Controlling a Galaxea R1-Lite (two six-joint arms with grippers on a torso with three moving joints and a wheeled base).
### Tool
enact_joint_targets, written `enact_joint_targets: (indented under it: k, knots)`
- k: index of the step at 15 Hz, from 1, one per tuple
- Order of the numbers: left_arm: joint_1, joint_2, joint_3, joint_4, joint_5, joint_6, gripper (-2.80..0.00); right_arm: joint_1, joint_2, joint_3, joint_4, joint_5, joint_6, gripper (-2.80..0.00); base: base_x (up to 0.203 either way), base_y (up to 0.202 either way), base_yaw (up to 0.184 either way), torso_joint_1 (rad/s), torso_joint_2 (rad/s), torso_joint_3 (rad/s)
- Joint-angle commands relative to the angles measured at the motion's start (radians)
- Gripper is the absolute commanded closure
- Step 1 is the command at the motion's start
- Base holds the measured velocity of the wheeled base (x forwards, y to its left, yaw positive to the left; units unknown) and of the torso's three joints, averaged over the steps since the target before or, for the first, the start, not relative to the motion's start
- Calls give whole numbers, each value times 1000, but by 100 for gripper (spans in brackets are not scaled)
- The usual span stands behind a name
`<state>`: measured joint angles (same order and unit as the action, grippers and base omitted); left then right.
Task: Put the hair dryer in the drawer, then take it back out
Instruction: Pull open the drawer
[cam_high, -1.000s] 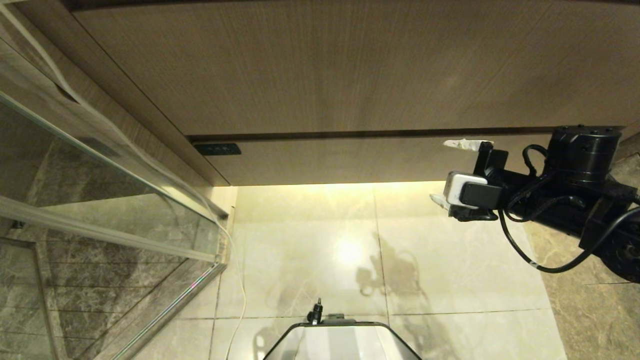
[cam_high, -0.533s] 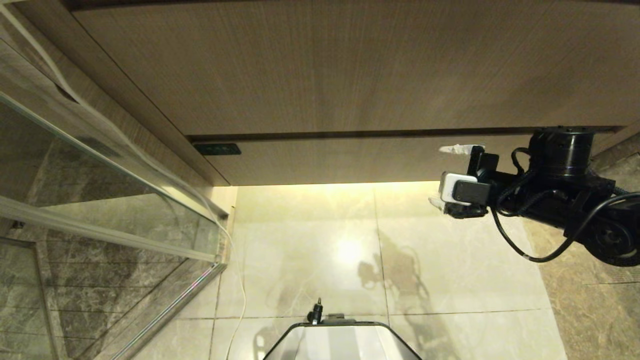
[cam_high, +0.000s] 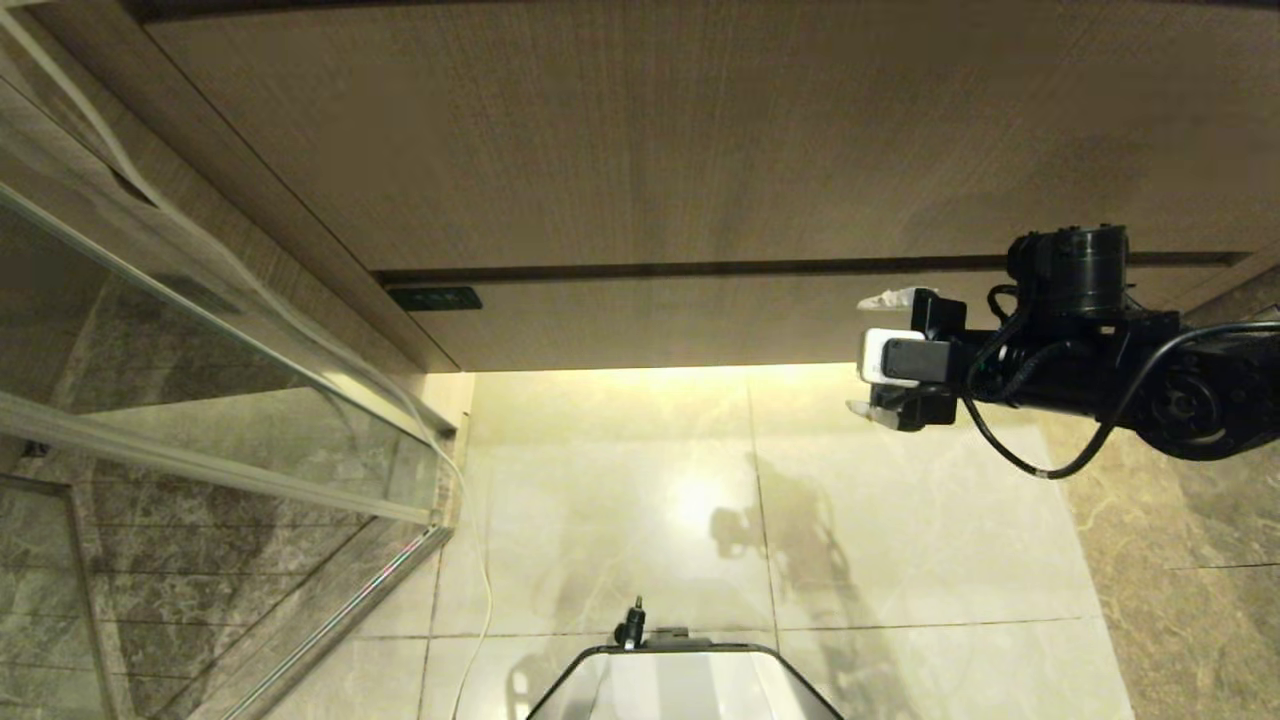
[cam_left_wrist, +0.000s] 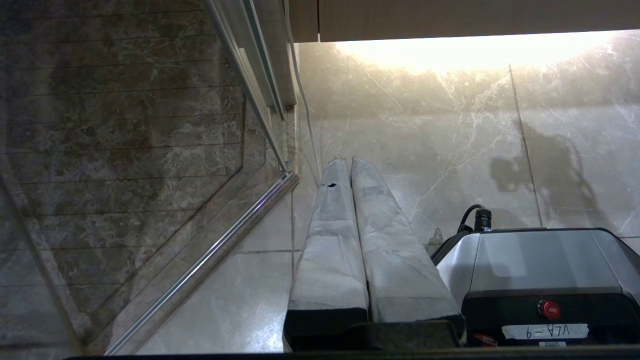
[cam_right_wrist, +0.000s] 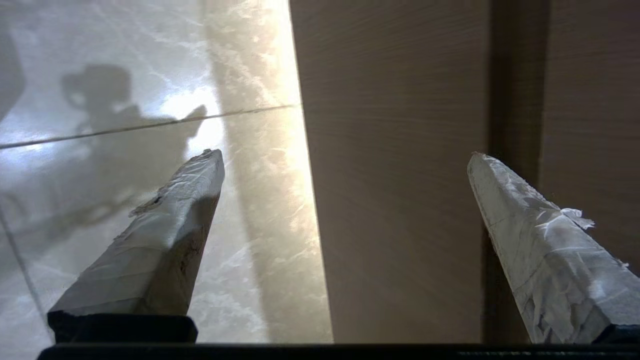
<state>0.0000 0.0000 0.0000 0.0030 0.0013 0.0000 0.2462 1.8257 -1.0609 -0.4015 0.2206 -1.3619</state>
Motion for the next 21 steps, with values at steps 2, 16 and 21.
enact_joint_targets:
  k: [2,16,21]
  knots:
    - [0,-1,1,0,0,0,0,-1,40,-63,-4,2,-6,-280,0,0,0,0,0,0]
    - [0,0,1,0,0,0,0,-19,165,-165,-120,-6,3,-280,0,0,0,0,0,0]
    - [0,0,0,0,0,0,0,-21,196,-157,-198,-7,3,-280,0,0,0,0,0,0]
